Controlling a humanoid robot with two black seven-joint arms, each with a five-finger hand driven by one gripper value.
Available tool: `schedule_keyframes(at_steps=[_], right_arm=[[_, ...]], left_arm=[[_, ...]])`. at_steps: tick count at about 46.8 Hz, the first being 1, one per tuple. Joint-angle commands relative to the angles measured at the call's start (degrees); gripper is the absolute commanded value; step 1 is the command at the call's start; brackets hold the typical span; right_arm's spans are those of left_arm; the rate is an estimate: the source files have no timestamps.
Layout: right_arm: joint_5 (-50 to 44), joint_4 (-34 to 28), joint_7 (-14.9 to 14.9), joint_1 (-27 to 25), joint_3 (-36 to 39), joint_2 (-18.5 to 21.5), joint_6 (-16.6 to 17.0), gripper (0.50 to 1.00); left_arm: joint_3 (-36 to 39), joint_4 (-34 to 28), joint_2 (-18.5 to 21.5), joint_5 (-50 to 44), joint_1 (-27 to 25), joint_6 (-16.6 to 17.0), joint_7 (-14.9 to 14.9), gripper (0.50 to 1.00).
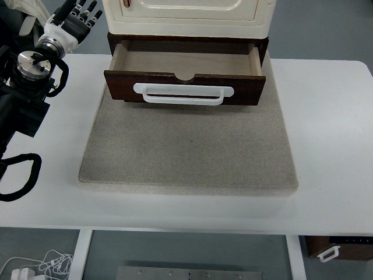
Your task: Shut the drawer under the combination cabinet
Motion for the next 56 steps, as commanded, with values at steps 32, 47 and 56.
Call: schedule_keyframes(at_steps=[32, 47, 56], right_arm=[[-0.01, 0.03, 0.00, 0.00, 0.00, 0.00, -0.01, 0.952], [-0.01, 0.03, 0.00, -0.08, 0.00, 0.00, 0.00, 0.952], [-0.01, -0.05, 0.00, 0.00, 0.00, 0.00, -0.01, 0.952]], left_arm=[[-0.09, 0.21, 0.88, -0.62, -0.20, -0.88, 0.00, 1.000], [-0.18, -0.05, 1.41, -0.53, -0.73, -2.99, -0.26, 1.000], [-0.09, -0.40, 2.20, -0.53, -0.73, -3.25, -1.06, 1.000]])
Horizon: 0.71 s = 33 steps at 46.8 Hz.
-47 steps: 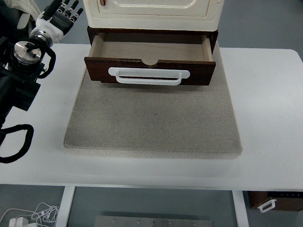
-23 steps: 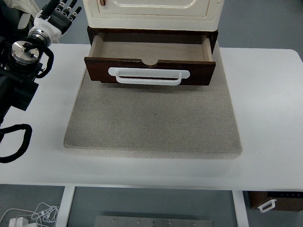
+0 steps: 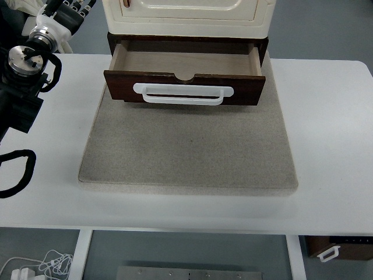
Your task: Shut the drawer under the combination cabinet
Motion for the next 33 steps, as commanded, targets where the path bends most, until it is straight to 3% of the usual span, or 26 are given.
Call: schedule_keyframes(at_steps=[1, 25, 33], right_arm=[[0.06, 0.02, 0.00, -0.08, 0.00, 0.00, 0.04, 0.952], [0.06, 0.02, 0.00, 0.00, 0.00, 0.00, -0.04, 0.952], [-0.03, -0.07, 0.00, 0.00, 0.00, 0.00, -0.04, 0.952]], left_arm=[[0.04, -0.23, 0.87, 0.00, -0.08, -0.05, -0.11, 1.000], [0.04, -6.47, 7.20, 0.62, -3.24, -0.14, -1.69, 1.000], [-0.14, -11.04, 11.24, 0.53, -3.77, -1.99, -1.69, 1.000]])
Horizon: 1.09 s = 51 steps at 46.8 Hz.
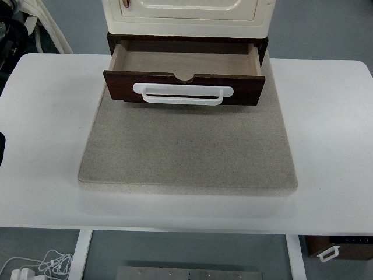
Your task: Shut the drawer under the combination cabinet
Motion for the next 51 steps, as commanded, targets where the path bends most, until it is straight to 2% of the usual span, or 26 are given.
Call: schedule_keyframes(at_steps=[1, 9, 19, 34, 51], right_arm=[[-0.01, -0.03, 0.00, 0.02, 0.00, 0.00, 0.00, 0.952], [-0.01, -0.03, 0.00, 0.02, 0.00, 0.00, 0.00, 0.952], [-0.01, -0.03, 0.00, 0.02, 0.00, 0.00, 0.00, 0.952], [-0.01, -0.03, 0.00, 0.02, 0.00, 0.00, 0.00, 0.952], [0.07, 0.06, 0.00, 0.02, 0.00, 0.00, 0.00, 0.952]], left_arm=[[-0.20, -2.39, 1.75, -0.09, -0.17, -0.44, 0.01, 1.000], [-0.20, -8.10, 6.50, -0.09, -2.01, -0.44, 0.01, 1.000], [0.33, -13.64, 9.32, 0.09, -5.26, -0.62, 0.10, 1.000], [1.73, -25.42, 9.41, 0.35, -5.97, -0.44, 0.45, 1.000], [12.19, -37.99, 9.32, 3.60, -5.97, 0.35, 0.36, 1.000]])
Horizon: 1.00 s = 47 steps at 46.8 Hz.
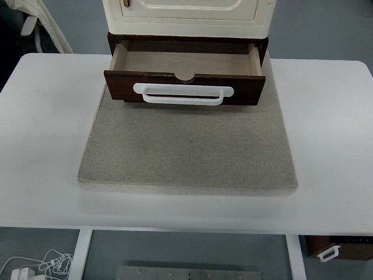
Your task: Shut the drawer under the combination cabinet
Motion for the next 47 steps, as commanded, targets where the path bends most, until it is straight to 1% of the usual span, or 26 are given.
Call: schedule_keyframes(at_steps=[1, 9, 17, 24, 29, 36, 39, 42, 47], right_arm=[[0.08, -0.05, -0.01, -0.01, 0.00, 0.00, 0.08, 0.952], [-0.01, 0.04, -0.01, -0.01, 0.00, 0.00, -0.01, 0.952], [-0.01, 0.04, -0.01, -0.01, 0.00, 0.00, 0.08, 0.952], [-0.01, 0.04, -0.01, -0.01, 0.00, 0.00, -0.01, 0.952], [-0.01, 0.04, -0.01, -0.01, 0.00, 0.00, -0.01, 0.952], [0.08, 0.04, -0.01, -0.01, 0.00, 0.00, -0.01, 0.952], [-0.01, 0.04, -0.01, -0.01, 0.00, 0.00, -0.01, 0.952], [0.08, -0.05, -0.01, -0.01, 0.00, 0.00, -0.01, 0.952], [-0.01, -0.05, -0.01, -0.01, 0.00, 0.00, -0.01, 0.952]], left_arm=[[2.51, -2.59, -0.08, 1.63, -0.41, -0.02, 0.01, 1.000], [8.83, -8.04, 0.00, 4.18, -1.11, 0.07, 0.01, 1.000], [15.43, -13.05, 0.18, 10.50, -1.11, 0.16, -0.17, 1.000], [21.84, -18.06, 0.53, 11.91, -2.60, 0.16, -0.17, 1.000], [25.89, -19.91, 0.80, 13.76, -3.75, 0.16, -0.17, 1.000], [31.69, -23.34, 0.71, 15.95, -4.10, 0.25, -0.17, 1.000], [34.50, -24.83, 0.62, 17.80, -4.45, 0.86, -0.17, 1.000], [37.40, -25.63, 0.44, 19.91, -4.98, 1.39, -0.17, 1.000], [41.09, -26.33, -0.08, 21.05, -6.03, 1.30, 0.01, 1.000]])
